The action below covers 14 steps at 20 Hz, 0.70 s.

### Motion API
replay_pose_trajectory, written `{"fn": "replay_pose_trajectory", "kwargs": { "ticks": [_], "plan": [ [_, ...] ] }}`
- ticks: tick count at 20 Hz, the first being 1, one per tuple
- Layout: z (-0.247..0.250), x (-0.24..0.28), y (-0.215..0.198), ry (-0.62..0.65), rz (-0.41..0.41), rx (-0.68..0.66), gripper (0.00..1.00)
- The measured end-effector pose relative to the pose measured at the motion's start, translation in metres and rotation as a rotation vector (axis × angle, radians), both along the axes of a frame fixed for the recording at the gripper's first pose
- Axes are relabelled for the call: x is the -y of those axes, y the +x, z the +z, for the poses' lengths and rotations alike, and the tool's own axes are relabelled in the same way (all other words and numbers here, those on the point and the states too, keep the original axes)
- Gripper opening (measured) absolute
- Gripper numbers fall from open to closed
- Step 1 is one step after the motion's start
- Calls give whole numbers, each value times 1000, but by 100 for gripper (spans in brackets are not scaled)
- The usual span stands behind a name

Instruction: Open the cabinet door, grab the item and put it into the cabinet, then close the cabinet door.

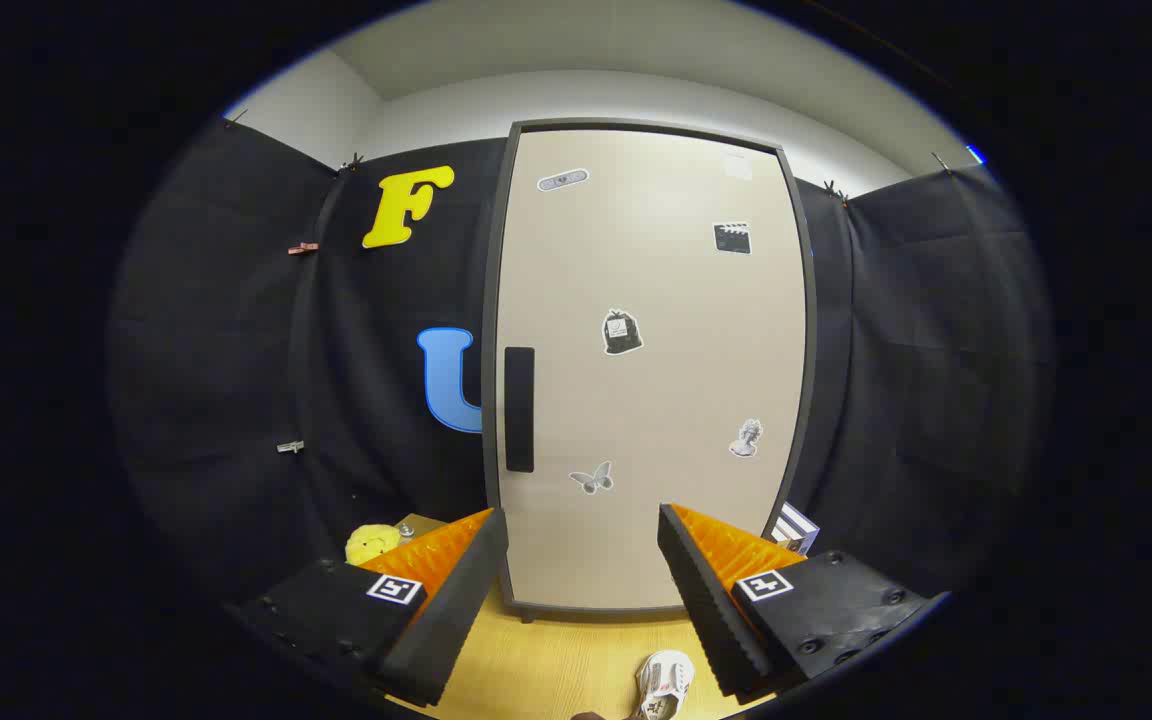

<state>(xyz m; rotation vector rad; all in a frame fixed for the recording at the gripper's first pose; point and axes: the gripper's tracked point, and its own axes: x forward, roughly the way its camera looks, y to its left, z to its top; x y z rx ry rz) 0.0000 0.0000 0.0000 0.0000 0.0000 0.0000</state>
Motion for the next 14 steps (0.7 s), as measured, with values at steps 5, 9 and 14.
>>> {"fn": "replay_pose_trajectory", "kwargs": {
  "ticks": [5,9,14],
  "plan": [
    [-4,5,3,5,-1,-9,98],
    [-8,9,4,-3,-8,-16,98],
    [-10,9,6,12,-8,-30,98]
  ]
}}
